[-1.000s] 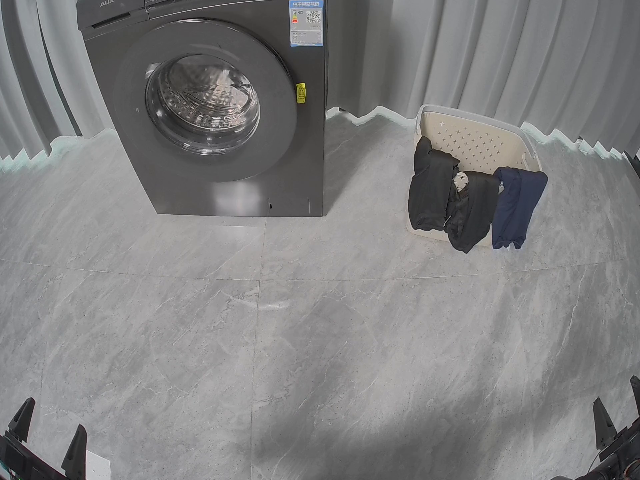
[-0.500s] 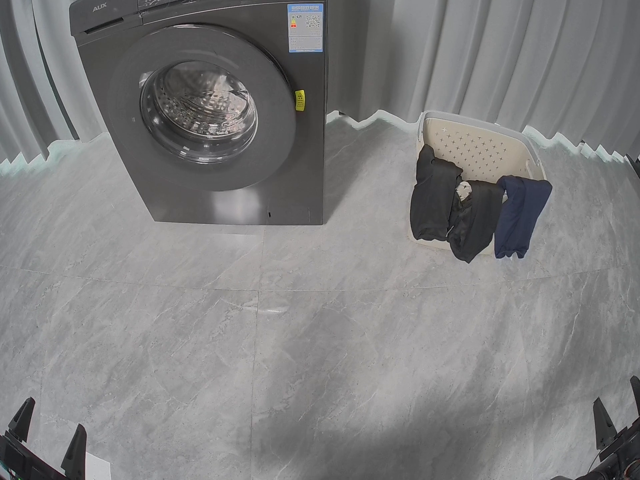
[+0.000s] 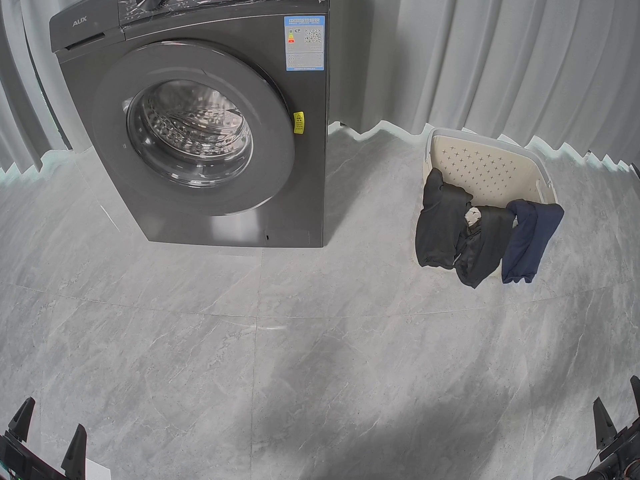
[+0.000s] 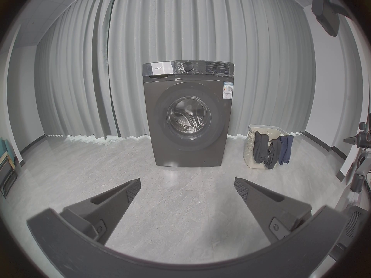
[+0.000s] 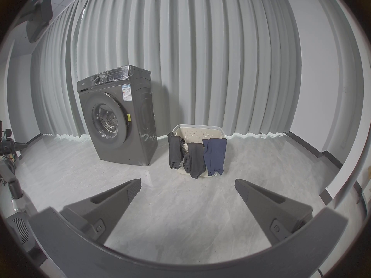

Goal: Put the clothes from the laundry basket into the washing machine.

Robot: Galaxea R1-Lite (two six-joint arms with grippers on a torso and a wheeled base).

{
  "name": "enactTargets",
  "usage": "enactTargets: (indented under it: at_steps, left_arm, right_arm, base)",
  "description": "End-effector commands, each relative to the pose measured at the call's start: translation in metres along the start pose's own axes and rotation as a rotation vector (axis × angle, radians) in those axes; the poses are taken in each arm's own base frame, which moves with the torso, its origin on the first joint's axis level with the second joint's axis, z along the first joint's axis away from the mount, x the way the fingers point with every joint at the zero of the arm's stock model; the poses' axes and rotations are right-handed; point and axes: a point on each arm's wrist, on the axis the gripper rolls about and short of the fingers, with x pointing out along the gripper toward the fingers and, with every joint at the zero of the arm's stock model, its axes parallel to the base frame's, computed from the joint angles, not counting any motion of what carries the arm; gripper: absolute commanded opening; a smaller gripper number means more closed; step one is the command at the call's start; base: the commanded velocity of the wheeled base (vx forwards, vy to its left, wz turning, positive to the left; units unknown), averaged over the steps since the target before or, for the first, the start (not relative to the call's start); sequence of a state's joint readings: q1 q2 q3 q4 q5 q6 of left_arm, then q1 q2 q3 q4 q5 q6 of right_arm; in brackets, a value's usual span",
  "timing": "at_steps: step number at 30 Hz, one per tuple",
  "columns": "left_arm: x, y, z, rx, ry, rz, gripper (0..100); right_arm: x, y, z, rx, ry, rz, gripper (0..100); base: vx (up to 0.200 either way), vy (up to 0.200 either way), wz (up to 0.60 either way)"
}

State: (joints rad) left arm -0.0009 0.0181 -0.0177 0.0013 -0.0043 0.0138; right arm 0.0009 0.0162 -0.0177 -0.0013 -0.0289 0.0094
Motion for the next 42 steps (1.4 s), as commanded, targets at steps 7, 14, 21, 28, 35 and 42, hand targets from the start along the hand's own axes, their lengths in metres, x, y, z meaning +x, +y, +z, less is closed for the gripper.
enactTargets:
  at_steps: [7, 14, 21, 28, 35, 42]
  left_arm:
    - [0.0004, -0.0001, -0.0052, 0.0, 0.006, 0.0, 100]
    - [0.0004, -0.0001, -0.0052, 0.0, 0.006, 0.0, 100]
    - [0.0004, -0.0001, -0.0052, 0.001, 0.006, 0.0, 100]
    - [0.0004, -0.0001, -0.0052, 0.001, 0.006, 0.0, 100]
    - [0.0004, -0.0001, -0.0052, 0.0, 0.006, 0.0, 100]
    - [0.0004, -0.0001, -0.0052, 0.0, 0.006, 0.0, 100]
  right_arm:
    - [0.0008, 0.0, -0.0052, -0.001, 0.012, 0.0, 100]
    - [0.0008, 0.0, -0.0052, -0.001, 0.012, 0.0, 100]
    - [0.0008, 0.0, -0.0052, -0.001, 0.012, 0.0, 100]
    - [0.0008, 0.0, -0.005, 0.0, 0.01, 0.0, 100]
    - [0.0008, 0.0, -0.0052, -0.001, 0.012, 0.0, 100]
    - [0.0008, 0.0, -0.0052, -0.001, 0.012, 0.0, 100]
  base:
    - [0.0, 0.0, 0.0]
    - [0.086, 0.0, 0.0]
    - [0.171, 0.0, 0.0]
    - [0.0, 0.0, 0.0]
    - [0.0, 0.0, 0.0]
    - [0.0, -0.114, 0.0]
